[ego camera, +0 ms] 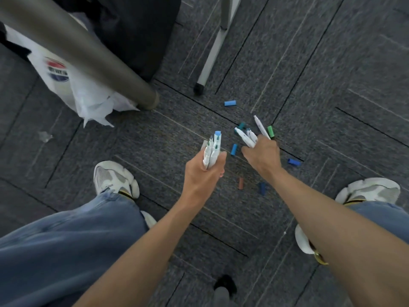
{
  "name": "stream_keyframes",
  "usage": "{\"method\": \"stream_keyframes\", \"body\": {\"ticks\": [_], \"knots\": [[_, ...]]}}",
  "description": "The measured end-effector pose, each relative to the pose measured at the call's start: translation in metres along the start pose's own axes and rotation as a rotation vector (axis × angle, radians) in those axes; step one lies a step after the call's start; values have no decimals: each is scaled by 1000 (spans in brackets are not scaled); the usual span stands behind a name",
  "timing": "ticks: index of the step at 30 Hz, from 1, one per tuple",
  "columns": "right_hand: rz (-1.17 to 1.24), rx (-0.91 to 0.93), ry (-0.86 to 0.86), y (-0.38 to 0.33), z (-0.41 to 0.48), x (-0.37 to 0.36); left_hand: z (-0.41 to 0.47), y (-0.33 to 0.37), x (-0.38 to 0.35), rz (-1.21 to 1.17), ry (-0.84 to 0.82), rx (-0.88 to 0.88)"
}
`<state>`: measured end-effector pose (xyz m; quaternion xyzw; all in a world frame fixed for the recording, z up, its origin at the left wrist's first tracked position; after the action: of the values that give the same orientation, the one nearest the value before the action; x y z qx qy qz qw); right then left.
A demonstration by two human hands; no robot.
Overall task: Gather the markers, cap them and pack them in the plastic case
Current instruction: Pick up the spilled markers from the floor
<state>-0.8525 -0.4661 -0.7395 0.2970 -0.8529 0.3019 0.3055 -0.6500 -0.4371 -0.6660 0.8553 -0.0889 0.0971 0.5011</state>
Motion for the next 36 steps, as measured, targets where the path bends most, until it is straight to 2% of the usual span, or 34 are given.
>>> {"method": "stream_keyframes", "body": {"ticks": [3, 5, 8, 14, 22, 27, 33, 36], "knots": [[54, 57, 27, -16, -10, 1, -3, 6, 11, -6, 27, -90], [153, 109, 90, -22, -20, 7, -2, 4, 14, -9, 40, -83], [292, 123, 151, -15, -36, 19, 6, -5, 7, 1, 45, -39], [407, 131, 110, 16, -46, 38, 24, -24, -39, 67, -16, 129], [216, 151, 163, 41, -12, 54, 44, -61, -74, 303, -20, 226], [-23, 231, 142, 15, 16, 38, 40, -62, -72, 314, 1, 267], [-261, 170, 61, 9, 29, 23, 28, -53, -60, 313, -5, 291], [-229, 151, 15, 11, 22, 27, 25, -48, -55, 314, 10, 272]]}}
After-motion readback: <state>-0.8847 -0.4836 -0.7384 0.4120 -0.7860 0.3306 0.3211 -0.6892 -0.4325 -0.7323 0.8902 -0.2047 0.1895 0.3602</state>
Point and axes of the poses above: each hand's wrist, its own z-axis towards the middle knuckle, its own x-axis out of the back of the hand, y = z × x, the point moved 10 cm from there along z, towards the middle knuckle, and after that the axes turned 2 degrees about -x, right-handed, at the moved point
